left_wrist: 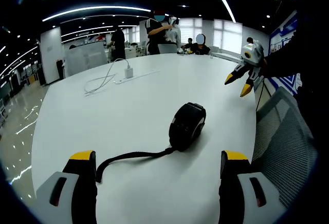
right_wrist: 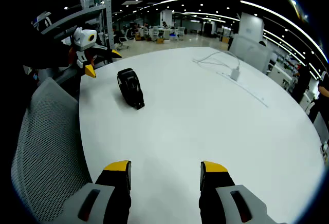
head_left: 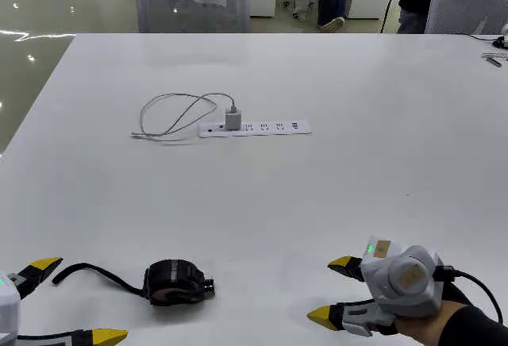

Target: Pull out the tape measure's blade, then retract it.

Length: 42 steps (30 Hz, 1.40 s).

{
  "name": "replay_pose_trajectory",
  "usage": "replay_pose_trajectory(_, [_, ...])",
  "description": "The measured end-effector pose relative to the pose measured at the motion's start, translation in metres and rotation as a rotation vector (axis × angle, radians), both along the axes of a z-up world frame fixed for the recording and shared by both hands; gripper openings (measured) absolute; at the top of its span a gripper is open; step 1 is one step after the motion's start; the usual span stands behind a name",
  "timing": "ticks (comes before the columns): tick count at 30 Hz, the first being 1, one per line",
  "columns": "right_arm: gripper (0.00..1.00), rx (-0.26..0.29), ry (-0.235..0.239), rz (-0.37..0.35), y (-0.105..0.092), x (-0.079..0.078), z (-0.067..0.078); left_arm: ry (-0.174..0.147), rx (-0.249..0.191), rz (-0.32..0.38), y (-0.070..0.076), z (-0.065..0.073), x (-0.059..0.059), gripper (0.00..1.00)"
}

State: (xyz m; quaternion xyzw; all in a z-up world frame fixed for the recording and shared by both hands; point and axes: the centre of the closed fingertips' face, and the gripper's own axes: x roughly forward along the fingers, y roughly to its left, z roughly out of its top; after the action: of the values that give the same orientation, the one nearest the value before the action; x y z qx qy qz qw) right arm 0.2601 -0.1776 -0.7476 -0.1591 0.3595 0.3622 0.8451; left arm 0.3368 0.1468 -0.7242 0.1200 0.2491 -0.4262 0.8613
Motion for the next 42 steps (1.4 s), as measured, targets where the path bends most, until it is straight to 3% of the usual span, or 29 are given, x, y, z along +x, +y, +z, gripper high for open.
replay_pose_trajectory(2, [0.55,0.011,0.003,-0.019,-0.007,-0.002,0.001,-0.003,0.042,0.030,0.009,-0.002,0.003,0.99])
replay_pose_trajectory(3, [0.57,-0.002,-0.007,-0.012,-0.011,-0.003,0.002,0.009,0.042,0.012,0.009,-0.003,0.001,0.99])
replay_pose_trajectory(9, [0.66,-0.002,-0.015,-0.055,-0.038,-0.004,0.002,0.000,0.043,0.006,0.013,0.005,-0.004,0.99])
replay_pose_trajectory(12, [0.72,-0.013,-0.017,-0.064,-0.053,-0.006,-0.001,0.020,0.030,0.017,0.019,0.003,-0.009,0.99])
replay_pose_trajectory(13, [0.72,-0.021,-0.027,-0.065,-0.060,-0.008,-0.001,0.045,0.025,0.023,0.022,-0.001,-0.011,0.99])
replay_pose_trajectory(15, [0.74,-0.010,-0.036,-0.078,-0.067,-0.009,0.000,0.038,0.047,0.026,0.026,-0.004,-0.012,0.99])
replay_pose_trajectory(17, [0.80,0.015,-0.026,-0.106,-0.075,-0.011,-0.001,0.032,0.042,0.035,0.030,-0.004,-0.012,0.99])
replay_pose_trajectory(25, [0.99,-0.004,-0.034,-0.128,-0.104,-0.023,-0.001,0.022,0.043,0.054,0.043,0.004,-0.013,0.99])
replay_pose_trajectory(37, [0.99,0.007,-0.034,-0.142,-0.113,-0.032,0.002,0.005,0.045,0.068,0.048,0.010,-0.012,0.99])
replay_pose_trajectory(42, [0.99,0.004,-0.044,-0.160,-0.120,-0.031,0.005,0.019,0.043,0.066,0.048,0.007,-0.014,0.99])
